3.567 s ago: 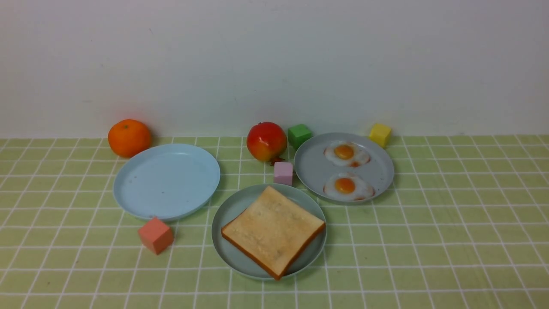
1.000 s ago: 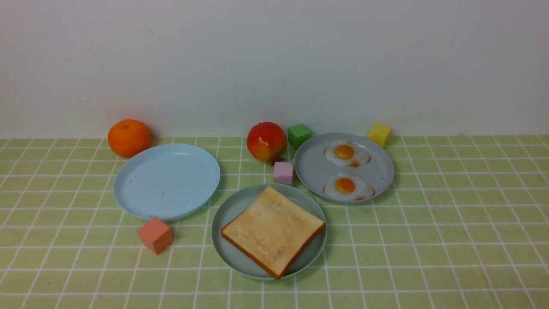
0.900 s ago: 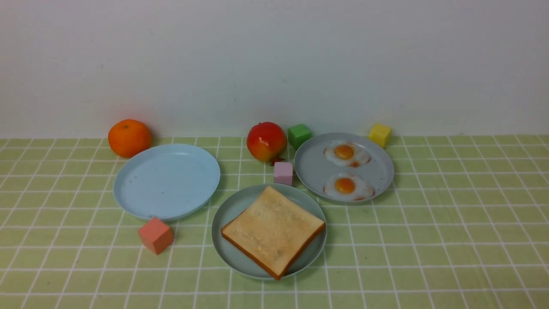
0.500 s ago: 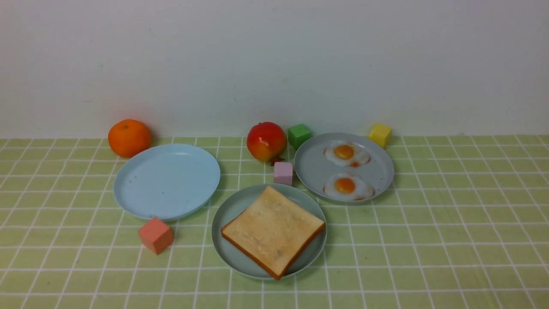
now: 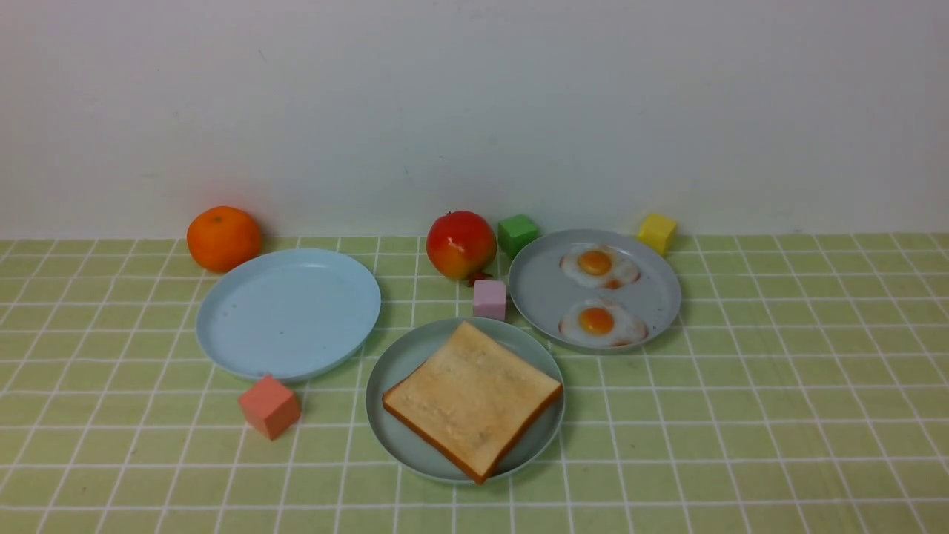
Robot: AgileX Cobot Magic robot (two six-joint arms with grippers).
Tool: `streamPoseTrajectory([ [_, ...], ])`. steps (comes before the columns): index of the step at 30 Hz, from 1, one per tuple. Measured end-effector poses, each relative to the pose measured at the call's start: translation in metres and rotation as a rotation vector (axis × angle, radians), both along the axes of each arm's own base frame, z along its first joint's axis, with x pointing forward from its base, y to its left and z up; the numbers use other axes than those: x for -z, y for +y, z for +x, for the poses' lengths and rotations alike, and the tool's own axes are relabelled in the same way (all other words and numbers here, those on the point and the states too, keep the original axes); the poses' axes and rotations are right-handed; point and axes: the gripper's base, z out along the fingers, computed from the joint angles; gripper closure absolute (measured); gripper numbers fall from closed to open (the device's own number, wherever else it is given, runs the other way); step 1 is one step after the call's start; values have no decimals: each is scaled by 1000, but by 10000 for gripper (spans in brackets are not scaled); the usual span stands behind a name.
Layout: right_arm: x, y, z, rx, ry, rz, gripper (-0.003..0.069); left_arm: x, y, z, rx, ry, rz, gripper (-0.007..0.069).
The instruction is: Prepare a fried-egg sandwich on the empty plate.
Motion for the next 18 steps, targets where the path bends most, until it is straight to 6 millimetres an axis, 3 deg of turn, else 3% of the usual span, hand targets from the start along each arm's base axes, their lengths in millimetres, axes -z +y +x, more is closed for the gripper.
streamPoseTrajectory([
  [18, 0, 0, 0, 0, 0, 0, 559, 0, 0, 0, 0, 0, 0, 626],
])
